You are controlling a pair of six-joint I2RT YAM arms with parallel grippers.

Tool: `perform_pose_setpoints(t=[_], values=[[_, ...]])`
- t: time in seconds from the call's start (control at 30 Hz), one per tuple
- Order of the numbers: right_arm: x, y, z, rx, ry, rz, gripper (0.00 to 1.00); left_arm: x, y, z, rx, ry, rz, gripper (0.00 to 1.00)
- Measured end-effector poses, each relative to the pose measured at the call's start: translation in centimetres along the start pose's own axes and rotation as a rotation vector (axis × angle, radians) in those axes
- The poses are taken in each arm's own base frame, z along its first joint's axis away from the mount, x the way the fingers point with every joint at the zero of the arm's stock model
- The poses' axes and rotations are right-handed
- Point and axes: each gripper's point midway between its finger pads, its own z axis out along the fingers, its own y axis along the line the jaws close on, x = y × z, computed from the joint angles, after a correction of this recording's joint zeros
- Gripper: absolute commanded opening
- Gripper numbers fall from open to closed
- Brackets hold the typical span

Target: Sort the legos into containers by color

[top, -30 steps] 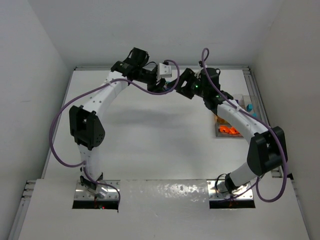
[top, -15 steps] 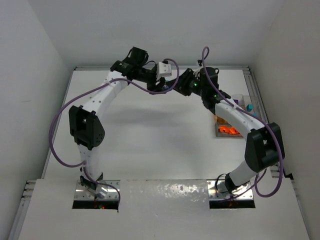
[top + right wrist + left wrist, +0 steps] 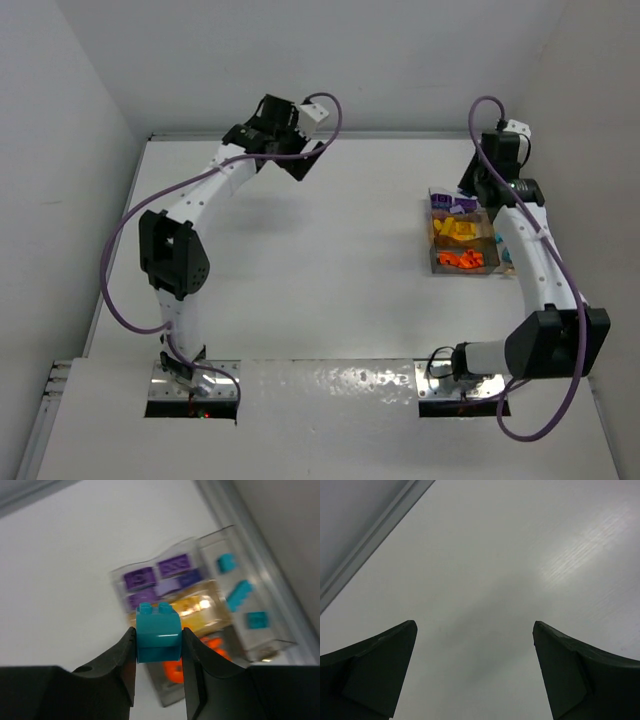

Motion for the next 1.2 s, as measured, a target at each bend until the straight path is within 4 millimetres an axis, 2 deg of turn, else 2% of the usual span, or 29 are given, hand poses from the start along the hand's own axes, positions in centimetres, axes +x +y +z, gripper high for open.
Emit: perform_pose_setpoints(t=[0.1,0.2,0.43,0.53,0.67,0.93,1.13,1.2], values=[[-1.1,-3.9,-1.0,0.206,-0.042,-0.169,0.00,2.4,2.1,-0.1,-0.140,0.090,-0.063,1.00],[-1.4,-7.0,-0.8,0.371,-0.038,-0.317,0.00,5.4,3.2,-0.1,-0.238,0.190,-0.097,1.00],[1.1,-13.1,1.4,0.594,0.078,-0.474,0.00,11.1,5.1,-0.7,-0.391,0.351,-0.149,1.00],[2.8,-14.2,2.1,0.625,0.113,-0.518,0.00,13.2,6.2,-1.4,-0.434,0.397,-0.177,1.00],[5.2,-14.9,3.5,0.628,0.159,-0.577,0.00,14.8,7.9,-2.2,-0.474,0.425,-0.209,1.00],[8.1,-15.7,7.6,0.643,0.282,-0.643,0.00,15.5,8.8,-2.6,-0.493,0.436,-0.231,1.00],[8.7,-17.2,8.7,0.667,0.316,-0.626,0.13,15.8,8.9,-2.6,-0.490,0.440,-0.243,1.00],[7.9,-17.4,9.0,0.673,0.301,-0.599,0.25,15.9,8.9,-2.7,-0.489,0.442,-0.249,1.00]])
